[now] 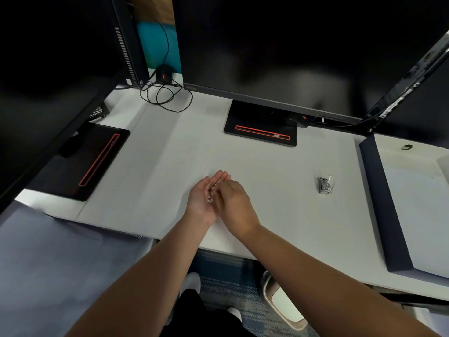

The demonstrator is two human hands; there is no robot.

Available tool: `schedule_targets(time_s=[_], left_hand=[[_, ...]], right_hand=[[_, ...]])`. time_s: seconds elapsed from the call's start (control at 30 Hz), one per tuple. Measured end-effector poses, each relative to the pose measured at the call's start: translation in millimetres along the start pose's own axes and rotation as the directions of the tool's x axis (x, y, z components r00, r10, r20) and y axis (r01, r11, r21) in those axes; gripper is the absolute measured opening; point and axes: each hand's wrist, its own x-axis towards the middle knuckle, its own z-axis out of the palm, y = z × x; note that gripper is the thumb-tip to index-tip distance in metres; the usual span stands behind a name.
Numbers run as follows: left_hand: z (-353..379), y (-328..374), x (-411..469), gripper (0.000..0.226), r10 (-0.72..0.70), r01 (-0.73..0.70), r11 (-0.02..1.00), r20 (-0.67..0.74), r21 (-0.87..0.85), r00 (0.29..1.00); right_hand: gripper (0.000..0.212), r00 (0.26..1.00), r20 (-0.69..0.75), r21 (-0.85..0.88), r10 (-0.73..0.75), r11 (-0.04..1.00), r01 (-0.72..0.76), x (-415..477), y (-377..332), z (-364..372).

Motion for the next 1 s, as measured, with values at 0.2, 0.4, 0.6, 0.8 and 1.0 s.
schedule_targets(time_s=[0.2, 0.4, 0.6, 0.8, 1.0], left_hand=[[3, -3, -5, 0.036, -0.018, 0.019, 0.999, 0.011, -0.032, 1.0], [-1, -3, 0, 0.037, -0.003, 0.003, 0.999, -0.001, -0.04, 1.0], [-3, 5, -2, 0.033, 0.046, -0.049, 0.988, -0.023, -0.149, 0.999], [-7, 19, -3, 0.033, 0.078, -0.084, 0.978, -0.039, -0.19, 0.996], [-4, 19, -3, 0.034, 0.077, -0.082, 0.976, -0.032, -0.201, 0.997]], right_hand=[[0.012, 1.0, -0.031, -0.003, 0.005, 1.0, -0.005, -3, 7, 1], [0.018, 1.0, 0.003, 0.029, -0.026, 0.999, 0.025, -6, 9, -2], [0.036, 0.989, -0.079, 0.051, 0.122, 0.992, -0.118, -6, 42, -26], [0.042, 0.988, -0.002, -0.128, 0.154, 0.98, -0.153, -31, 85, -23], [0.058, 0.998, 0.064, -0.35, -0.003, 0.936, 0.026, -41, 74, -13]])
